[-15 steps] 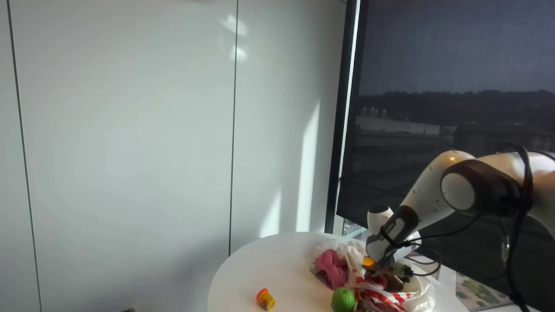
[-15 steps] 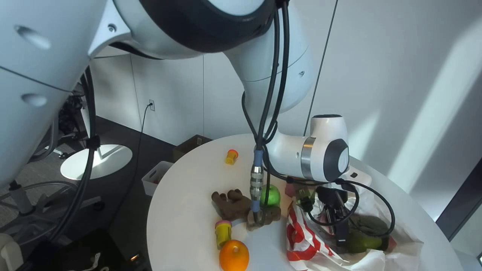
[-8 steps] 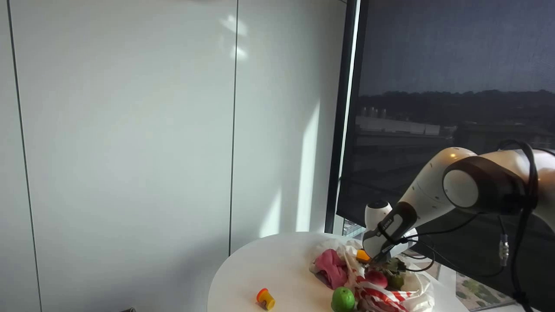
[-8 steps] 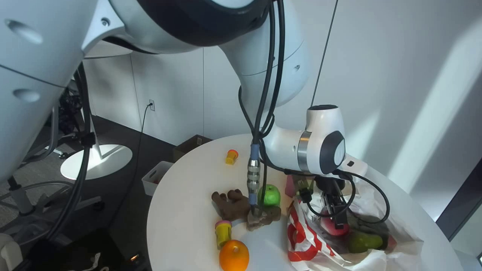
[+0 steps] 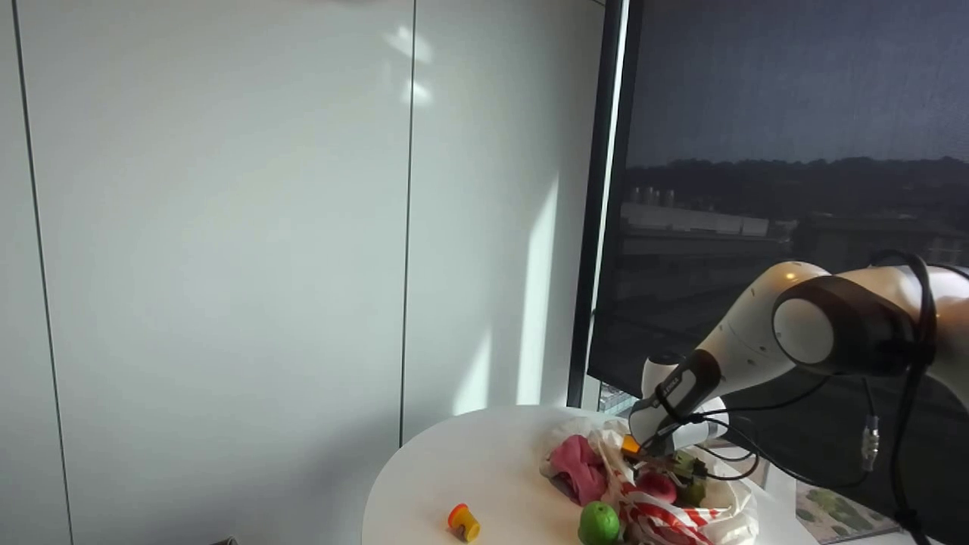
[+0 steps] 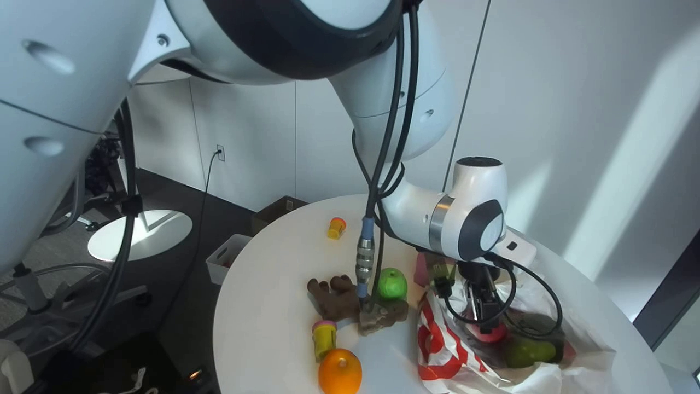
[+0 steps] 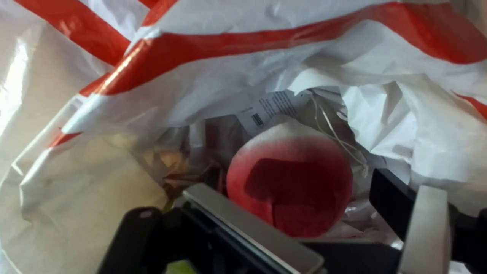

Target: Empty the plastic bag

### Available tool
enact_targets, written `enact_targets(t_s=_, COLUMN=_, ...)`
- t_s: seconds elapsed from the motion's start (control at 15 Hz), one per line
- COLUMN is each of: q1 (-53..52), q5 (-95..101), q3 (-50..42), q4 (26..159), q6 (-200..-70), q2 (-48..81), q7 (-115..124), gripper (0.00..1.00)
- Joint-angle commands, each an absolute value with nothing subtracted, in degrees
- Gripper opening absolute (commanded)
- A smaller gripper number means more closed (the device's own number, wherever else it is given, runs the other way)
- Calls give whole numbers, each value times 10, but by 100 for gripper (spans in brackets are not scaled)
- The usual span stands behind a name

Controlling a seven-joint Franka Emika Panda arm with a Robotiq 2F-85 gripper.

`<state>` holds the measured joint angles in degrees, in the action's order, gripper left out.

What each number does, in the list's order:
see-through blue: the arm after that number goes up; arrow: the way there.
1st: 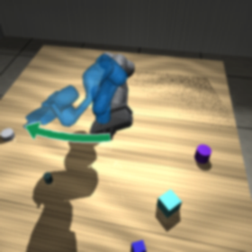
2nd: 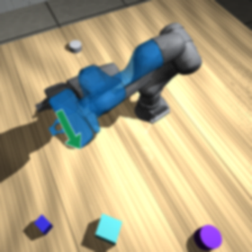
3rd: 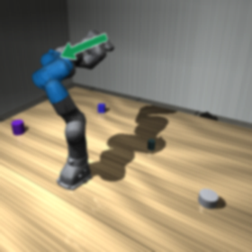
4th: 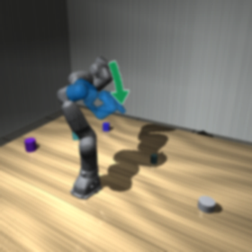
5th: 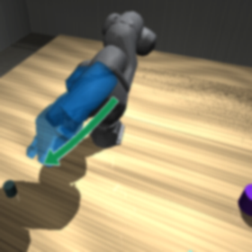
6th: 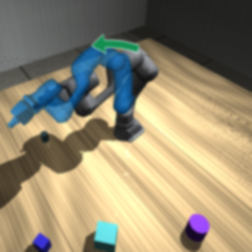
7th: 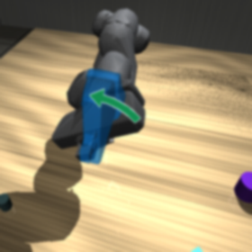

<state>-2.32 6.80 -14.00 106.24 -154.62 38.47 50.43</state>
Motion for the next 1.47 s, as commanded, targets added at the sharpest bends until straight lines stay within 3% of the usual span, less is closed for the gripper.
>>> enact_targets(t_s=0.0, q1=-19, q5=42, q3=-139, q4=1045, q6=-1559, q2=402, q7=478, gripper=100)
enact_targets(t_s=0.07, q1=-19, q5=39, q3=-140, q4=1043, q6=-1558, q2=405, q7=475, gripper=100)
enact_targets(t_s=0.13, q1=-21, q5=39, q3=-142, q4=1042, q6=-1557, q2=406, q7=474, gripper=92)
enact_targets(t_s=0.2, q1=-22, q5=38, q3=-143, q4=1041, q6=-1556, q2=407, q7=471, gripper=74)
enact_targets(t_s=0.6, q1=-25, q5=39, q3=-145, q4=1048, q6=-1553, q2=406, q7=462, gripper=27)
enact_targets(t_s=0.73, q1=-30, q5=39, q3=-150, q4=1054, q6=-1531, q2=396, q7=468, gripper=15)
enact_targets(t_s=0.93, q1=-58, q5=63, q3=-177, q4=1096, q6=-1527, q2=359, q7=484, gripper=12)
enact_targets(t_s=1.4, q1=-192, q5=262, q3=-296, q4=1264, q6=-1533, q2=186, q7=557, gripper=17)
